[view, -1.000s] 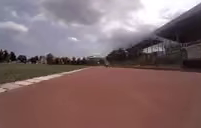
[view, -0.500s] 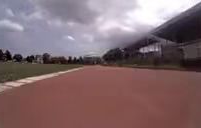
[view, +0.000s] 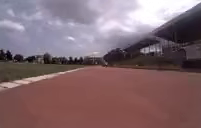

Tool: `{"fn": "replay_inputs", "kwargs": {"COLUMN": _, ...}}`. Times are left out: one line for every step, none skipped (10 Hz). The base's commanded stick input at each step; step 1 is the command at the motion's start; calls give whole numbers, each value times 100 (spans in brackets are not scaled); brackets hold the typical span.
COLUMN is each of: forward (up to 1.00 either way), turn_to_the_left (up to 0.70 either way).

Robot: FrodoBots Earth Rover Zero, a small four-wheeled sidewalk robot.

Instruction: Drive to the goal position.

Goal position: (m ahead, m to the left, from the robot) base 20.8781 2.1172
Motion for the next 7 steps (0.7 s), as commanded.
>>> {"fn": "replay_inputs", "kwargs": {"forward": 45, "turn_to_the_left": 0}}
{"fn": "replay_inputs", "kwargs": {"forward": 45, "turn_to_the_left": 0}}
{"fn": "replay_inputs", "kwargs": {"forward": 45, "turn_to_the_left": 0}}
{"fn": "replay_inputs", "kwargs": {"forward": 45, "turn_to_the_left": 0}}
{"fn": "replay_inputs", "kwargs": {"forward": 45, "turn_to_the_left": 0}}
{"fn": "replay_inputs", "kwargs": {"forward": 45, "turn_to_the_left": 0}}
{"fn": "replay_inputs", "kwargs": {"forward": 45, "turn_to_the_left": 0}}
